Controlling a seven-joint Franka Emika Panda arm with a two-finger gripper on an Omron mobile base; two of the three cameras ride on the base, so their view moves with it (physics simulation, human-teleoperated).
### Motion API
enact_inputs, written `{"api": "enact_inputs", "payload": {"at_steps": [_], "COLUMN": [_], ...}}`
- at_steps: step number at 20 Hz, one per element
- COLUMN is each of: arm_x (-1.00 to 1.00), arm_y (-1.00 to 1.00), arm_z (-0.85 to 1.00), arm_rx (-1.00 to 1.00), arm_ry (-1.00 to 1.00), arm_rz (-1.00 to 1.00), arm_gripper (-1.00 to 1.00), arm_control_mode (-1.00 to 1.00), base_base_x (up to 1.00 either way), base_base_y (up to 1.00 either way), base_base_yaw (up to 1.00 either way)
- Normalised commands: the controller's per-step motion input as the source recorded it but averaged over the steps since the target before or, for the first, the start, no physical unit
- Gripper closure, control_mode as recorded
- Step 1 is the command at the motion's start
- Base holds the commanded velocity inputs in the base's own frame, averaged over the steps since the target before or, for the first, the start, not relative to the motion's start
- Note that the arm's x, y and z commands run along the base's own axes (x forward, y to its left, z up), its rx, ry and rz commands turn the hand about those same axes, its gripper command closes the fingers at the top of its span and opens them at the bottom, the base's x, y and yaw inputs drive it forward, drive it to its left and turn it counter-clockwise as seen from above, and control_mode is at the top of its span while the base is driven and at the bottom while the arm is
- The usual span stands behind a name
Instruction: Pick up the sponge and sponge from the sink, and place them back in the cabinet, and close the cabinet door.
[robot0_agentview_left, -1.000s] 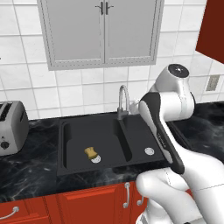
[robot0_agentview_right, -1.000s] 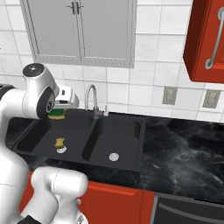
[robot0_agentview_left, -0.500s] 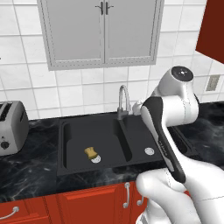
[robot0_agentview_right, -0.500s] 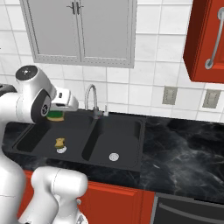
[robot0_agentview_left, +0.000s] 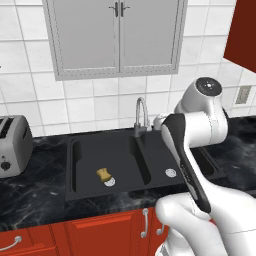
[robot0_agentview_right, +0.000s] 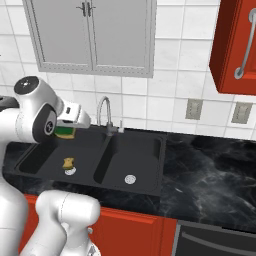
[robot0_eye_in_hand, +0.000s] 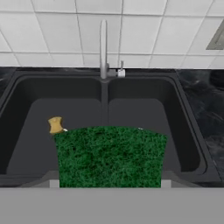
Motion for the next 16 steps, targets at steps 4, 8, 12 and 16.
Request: {"api": "enact_inputs", "payload": {"at_steps": [4,8,12,16], "arm_x": [0.0,-0.05,-0.34,-0.58], "arm_y": [-0.14,-0.11,-0.08,-0.12], "arm_z": [0.0,0.0,0.0,0.0], "arm_rx": [0.0,0.0,0.0,0.0], "arm_ry": [0.0,0.0,0.0,0.0], "arm_rz": [0.0,0.04,0.06,0.05], "arm_gripper": [1.0,1.0,1.0,1.0], "arm_control_mode": [-1.0,-1.0,-1.0,-1.0], "base_base_x": [0.0,0.0,0.0,0.0], "base_base_y": [0.0,0.0,0.0,0.0], "base_base_yaw": [0.0,0.0,0.0,0.0]}}
